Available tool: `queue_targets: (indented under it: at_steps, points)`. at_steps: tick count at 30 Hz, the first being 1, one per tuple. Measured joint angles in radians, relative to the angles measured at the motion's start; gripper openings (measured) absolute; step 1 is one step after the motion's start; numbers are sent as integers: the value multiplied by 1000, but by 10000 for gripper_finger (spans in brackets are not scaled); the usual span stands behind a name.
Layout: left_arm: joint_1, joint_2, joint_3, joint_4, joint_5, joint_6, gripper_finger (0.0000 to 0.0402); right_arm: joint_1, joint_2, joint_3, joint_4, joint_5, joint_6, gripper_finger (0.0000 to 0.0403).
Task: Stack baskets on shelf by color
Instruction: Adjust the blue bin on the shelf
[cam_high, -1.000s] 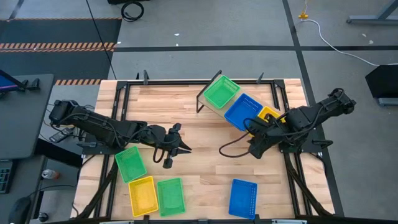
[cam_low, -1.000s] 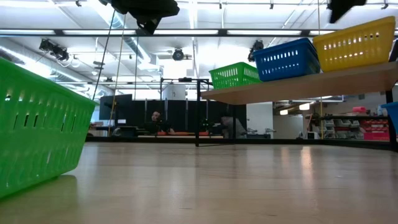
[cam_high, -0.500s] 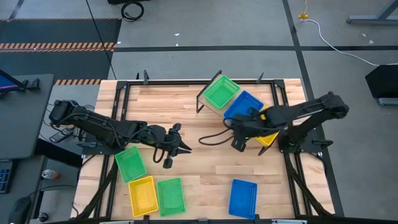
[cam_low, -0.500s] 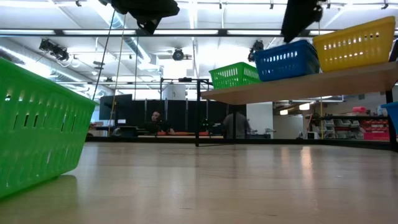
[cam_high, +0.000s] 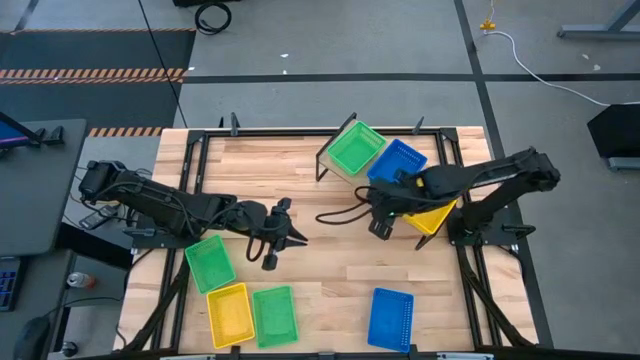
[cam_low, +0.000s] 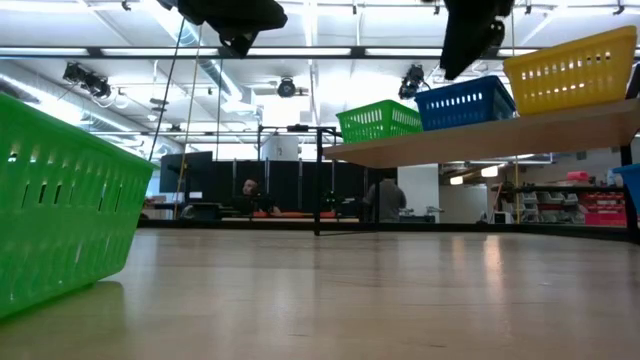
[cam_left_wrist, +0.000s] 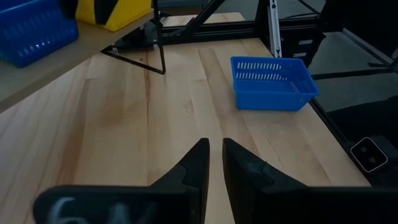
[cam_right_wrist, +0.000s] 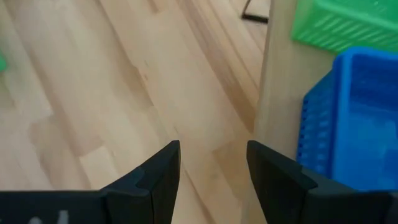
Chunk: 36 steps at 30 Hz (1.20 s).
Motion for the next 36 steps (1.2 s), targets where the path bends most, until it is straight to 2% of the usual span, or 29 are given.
queue_targets:
  at_steps: [8,16,21,28,36]
  points:
    - [3,0,0,3,0,9,52,-5,-77,36,-52,158,0,191]
    - [3,0,0,3,0,7,52,-40,-28,36,-162,147,-16,190]
    - [3,0,0,2,0,7,52,-40,-18,36,-133,126,-24,190]
    - [3,0,0,3,0,6,52,-60,1,34,-186,141,-1,190]
    - [3,0,0,3,0,6,52,-67,43,33,-162,85,2,190]
